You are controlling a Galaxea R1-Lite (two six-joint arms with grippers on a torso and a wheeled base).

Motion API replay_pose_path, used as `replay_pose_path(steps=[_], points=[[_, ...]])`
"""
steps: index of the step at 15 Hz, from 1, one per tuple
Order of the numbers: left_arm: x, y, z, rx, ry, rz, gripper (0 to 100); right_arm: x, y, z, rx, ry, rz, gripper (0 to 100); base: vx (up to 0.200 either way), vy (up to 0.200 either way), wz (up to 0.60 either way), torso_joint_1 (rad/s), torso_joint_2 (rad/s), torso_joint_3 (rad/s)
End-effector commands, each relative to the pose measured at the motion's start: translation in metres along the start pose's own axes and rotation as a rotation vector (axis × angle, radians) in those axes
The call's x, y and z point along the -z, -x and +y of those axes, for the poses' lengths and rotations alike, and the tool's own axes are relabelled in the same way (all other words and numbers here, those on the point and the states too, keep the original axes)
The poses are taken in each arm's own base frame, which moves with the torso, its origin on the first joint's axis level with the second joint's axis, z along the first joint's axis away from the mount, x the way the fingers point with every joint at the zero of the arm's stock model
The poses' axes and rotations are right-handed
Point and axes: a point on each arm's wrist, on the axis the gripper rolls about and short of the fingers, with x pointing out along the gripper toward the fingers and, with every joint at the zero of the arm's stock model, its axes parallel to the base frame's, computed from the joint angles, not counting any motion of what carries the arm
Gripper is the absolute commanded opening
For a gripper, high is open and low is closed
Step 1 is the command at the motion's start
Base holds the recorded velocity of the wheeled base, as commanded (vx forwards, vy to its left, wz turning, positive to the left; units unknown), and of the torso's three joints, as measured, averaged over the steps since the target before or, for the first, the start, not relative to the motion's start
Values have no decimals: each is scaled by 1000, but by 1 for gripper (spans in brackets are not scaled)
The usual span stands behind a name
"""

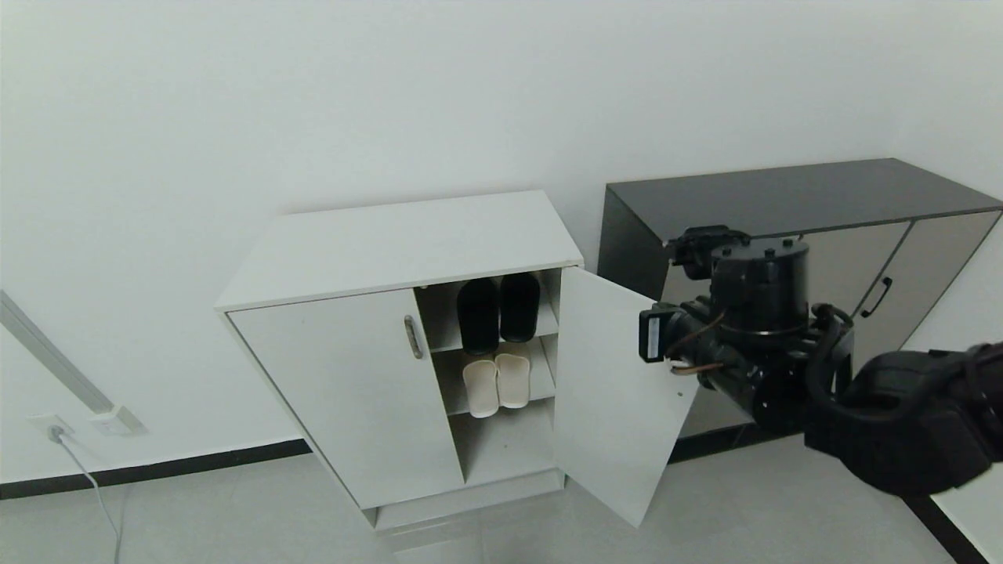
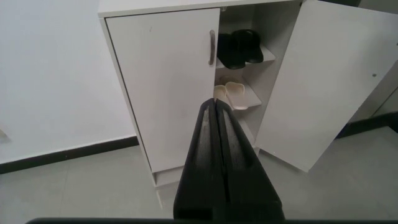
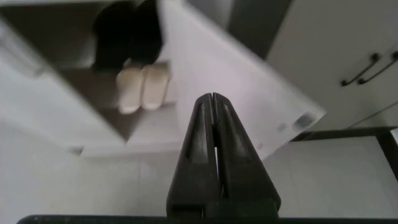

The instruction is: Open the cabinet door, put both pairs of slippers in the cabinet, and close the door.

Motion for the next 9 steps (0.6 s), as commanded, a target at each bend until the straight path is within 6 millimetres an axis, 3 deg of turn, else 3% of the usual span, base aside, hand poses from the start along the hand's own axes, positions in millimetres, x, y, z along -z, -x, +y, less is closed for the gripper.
replay_pose_path(steps=[1, 3, 6, 9], points=[[0, 0, 0, 0, 0, 1, 0, -4, -44, -20, 53, -22, 0, 0, 0, 0, 0, 0, 0, 0], [0, 0, 0, 0, 0, 1, 0, -9, -68, -38, 47, -37, 28, 0, 0, 0, 0, 0, 0, 0], [0, 0, 0, 0, 0, 1, 0, -12, -97, -47, 53, -55, 20, 0, 0, 0, 0, 0, 0, 0], [0, 0, 0, -1, 2, 1, 0, -4, -114, -50, 71, -52, 37, 0, 0, 0, 0, 0, 0, 0]])
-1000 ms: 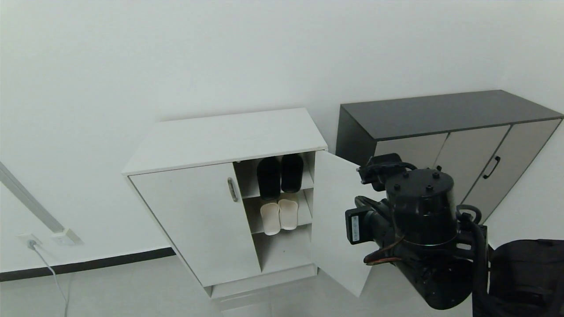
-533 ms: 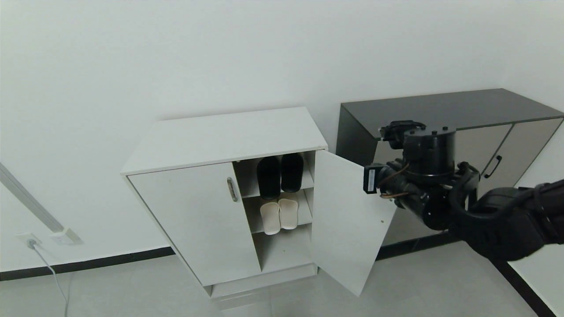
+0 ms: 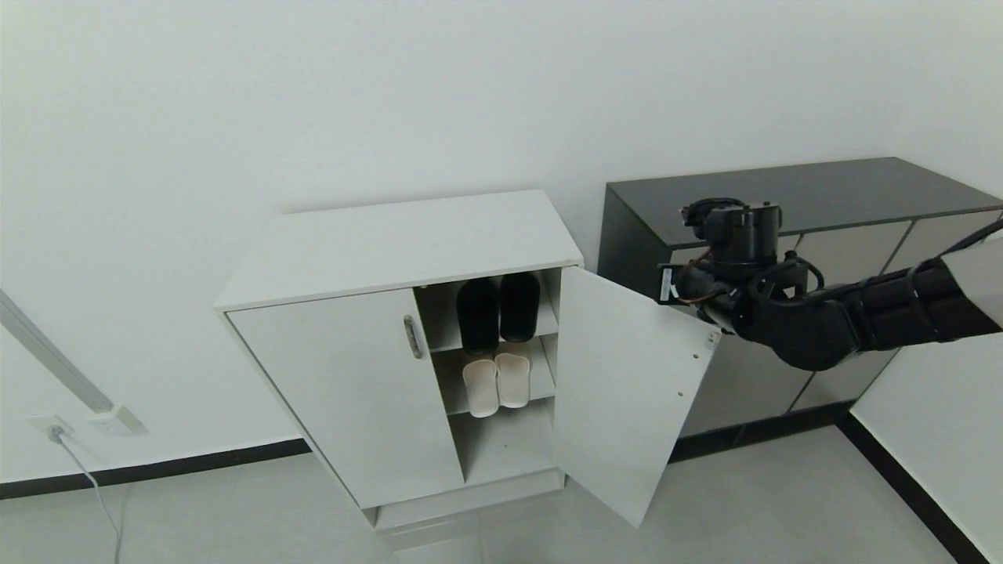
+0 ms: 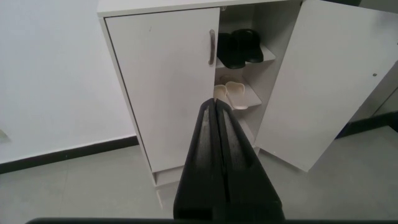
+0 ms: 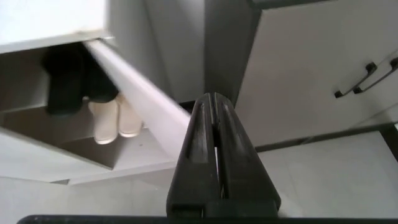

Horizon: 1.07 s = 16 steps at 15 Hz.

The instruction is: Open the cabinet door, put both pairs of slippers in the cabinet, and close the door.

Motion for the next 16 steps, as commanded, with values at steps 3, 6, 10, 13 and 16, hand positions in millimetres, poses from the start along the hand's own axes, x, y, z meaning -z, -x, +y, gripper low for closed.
replay_pose_path(steps=[3, 6, 10, 13, 16], points=[[0, 0, 0, -1, -1, 1, 0, 22, -22, -2, 21, 14, 45, 0, 0, 0, 0, 0, 0, 0], [0, 0, 0, -1, 1, 3, 0, 31, -30, 0, 24, 20, 59, 0, 0, 0, 0, 0, 0, 0], [0, 0, 0, -1, 1, 1, 0, 39, -38, 0, 29, 20, 62, 0, 0, 0, 0, 0, 0, 0], [0, 0, 0, -1, 1, 3, 0, 39, -40, -4, 40, 16, 55, 0, 0, 0, 0, 0, 0, 0], [0, 0, 0, -1, 1, 1, 0, 40, -38, -1, 37, 20, 61, 0, 0, 0, 0, 0, 0, 0]])
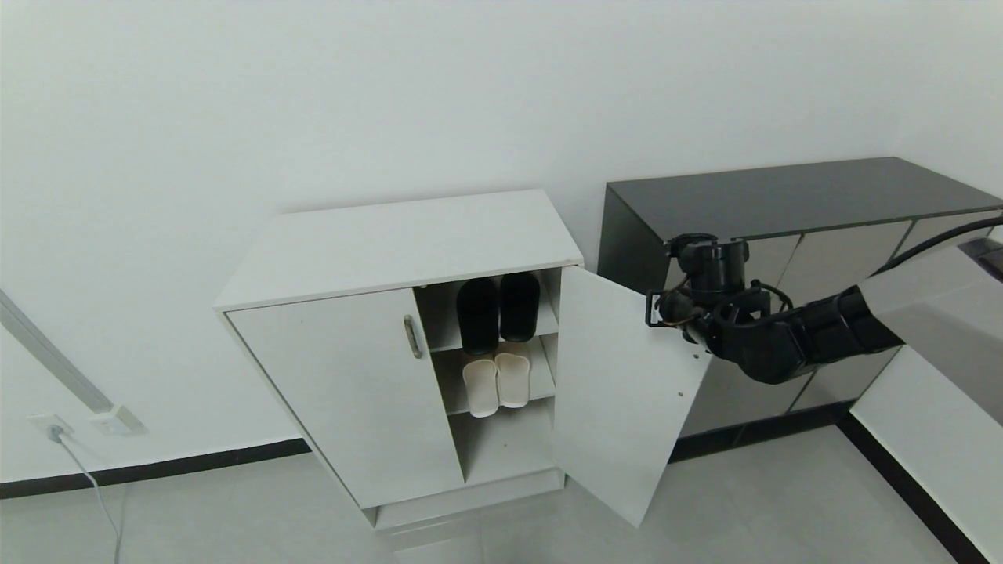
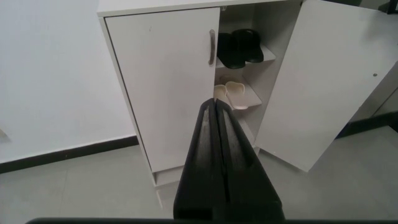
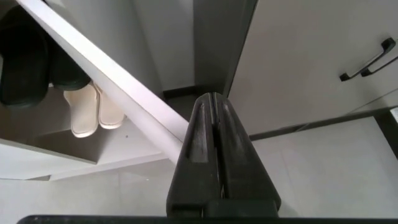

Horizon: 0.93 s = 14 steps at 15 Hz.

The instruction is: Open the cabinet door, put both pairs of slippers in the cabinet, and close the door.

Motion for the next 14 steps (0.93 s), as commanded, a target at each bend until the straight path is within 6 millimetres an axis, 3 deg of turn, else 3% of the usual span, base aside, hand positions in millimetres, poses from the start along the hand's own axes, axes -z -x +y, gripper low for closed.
replay_pose_path(steps=[1, 4, 9, 14], points=[[0, 0, 0, 0, 0, 1, 0, 2, 4, 4, -9, 6, 9, 0, 0, 0, 0, 0, 0, 0], [0, 0, 0, 0, 0, 1, 0, 1, 22, 18, -52, 18, 10, 0, 0, 0, 0, 0, 0, 0], [0, 0, 0, 0, 0, 3, 0, 9, 78, 54, -184, 63, 44, 0, 0, 0, 0, 0, 0, 0], [0, 0, 0, 0, 1, 1, 0, 8, 101, 63, -239, 70, 43, 0, 0, 0, 0, 0, 0, 0]])
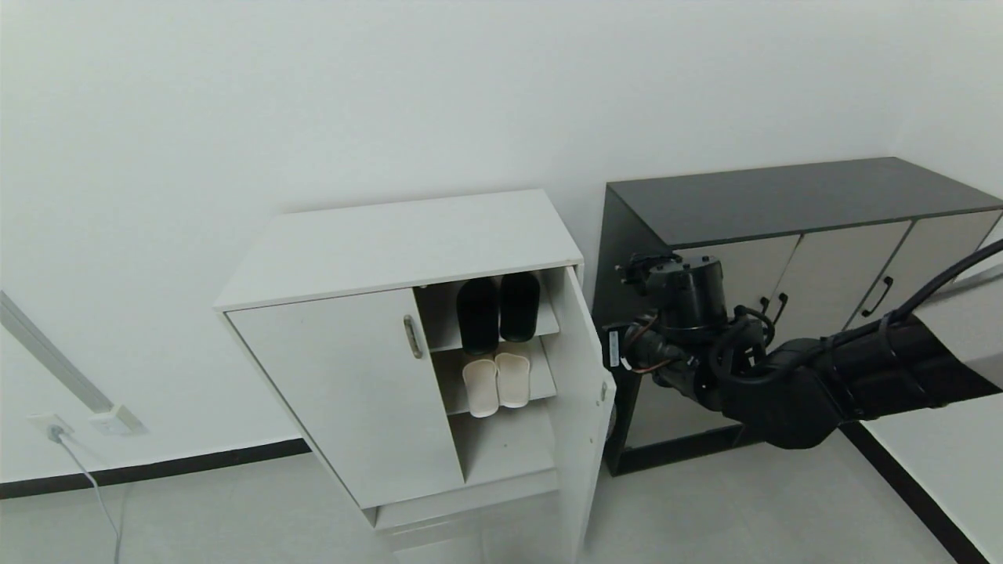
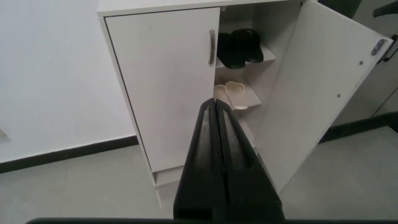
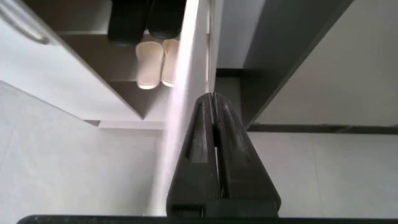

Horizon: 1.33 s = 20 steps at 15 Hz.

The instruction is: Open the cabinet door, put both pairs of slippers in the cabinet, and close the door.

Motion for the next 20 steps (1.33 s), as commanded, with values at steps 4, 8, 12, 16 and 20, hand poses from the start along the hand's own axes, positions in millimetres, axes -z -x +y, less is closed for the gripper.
replay_pose_path(steps=[4, 8, 12, 16, 20], points=[[0, 0, 0, 0, 0, 2, 0, -7, 16, 5, -26, 1, -22, 0, 0, 0, 0, 0, 0, 0], [0, 0, 0, 0, 0, 2, 0, -5, 16, 5, -26, 4, -15, 0, 0, 0, 0, 0, 0, 0], [0, 0, 0, 0, 0, 2, 0, -4, 21, 3, -30, 5, -11, 0, 0, 0, 600, 0, 4, 0], [0, 0, 0, 0, 0, 1, 0, -5, 28, 1, -62, 6, -18, 0, 0, 0, 300, 6, 5, 1], [0, 0, 0, 0, 0, 2, 0, -7, 36, -10, -32, 37, -22, 0, 0, 0, 0, 0, 0, 0]])
